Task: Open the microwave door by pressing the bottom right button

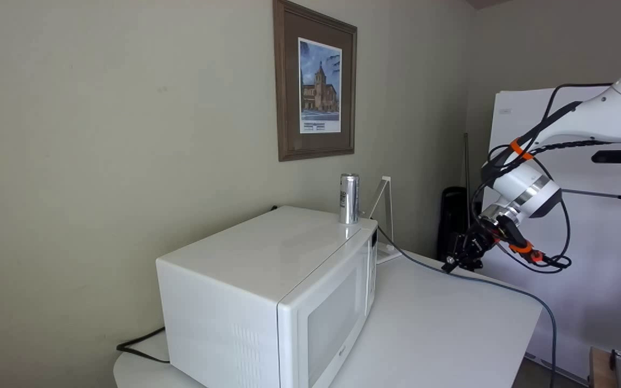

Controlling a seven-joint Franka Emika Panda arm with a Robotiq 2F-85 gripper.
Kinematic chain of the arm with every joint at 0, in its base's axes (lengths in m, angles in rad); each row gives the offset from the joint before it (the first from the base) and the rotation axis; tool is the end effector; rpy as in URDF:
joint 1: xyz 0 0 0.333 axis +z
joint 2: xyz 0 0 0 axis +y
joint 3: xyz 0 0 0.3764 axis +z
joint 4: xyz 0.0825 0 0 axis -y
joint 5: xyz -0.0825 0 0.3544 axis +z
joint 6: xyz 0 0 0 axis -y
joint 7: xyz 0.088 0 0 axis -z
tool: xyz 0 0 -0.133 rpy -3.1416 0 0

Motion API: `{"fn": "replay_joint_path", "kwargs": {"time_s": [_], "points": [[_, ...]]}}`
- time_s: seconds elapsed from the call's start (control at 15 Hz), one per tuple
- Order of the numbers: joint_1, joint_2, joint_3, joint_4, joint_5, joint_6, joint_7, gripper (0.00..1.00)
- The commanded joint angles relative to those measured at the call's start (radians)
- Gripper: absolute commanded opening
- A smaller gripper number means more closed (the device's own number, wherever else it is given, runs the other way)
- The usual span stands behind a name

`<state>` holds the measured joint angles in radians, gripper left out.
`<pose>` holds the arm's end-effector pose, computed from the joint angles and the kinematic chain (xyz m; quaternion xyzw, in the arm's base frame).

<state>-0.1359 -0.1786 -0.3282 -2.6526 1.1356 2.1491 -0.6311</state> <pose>0.3551 -0.1131 0.3592 -0.8476 0.2889 -0.0884 0.4362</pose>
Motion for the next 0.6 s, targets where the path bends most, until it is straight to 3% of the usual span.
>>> {"fn": "replay_joint_path", "kwargs": {"time_s": [0.0, 0.27, 0.53], "points": [[-0.023, 0.241, 0.011, 0.155, 0.066, -0.128, -0.233, 0.00], [-0.076, 0.457, 0.046, 0.315, 0.088, -0.311, -0.383, 0.00], [-0.118, 0.643, 0.089, 0.472, 0.097, -0.371, -0.406, 0.00]]}}
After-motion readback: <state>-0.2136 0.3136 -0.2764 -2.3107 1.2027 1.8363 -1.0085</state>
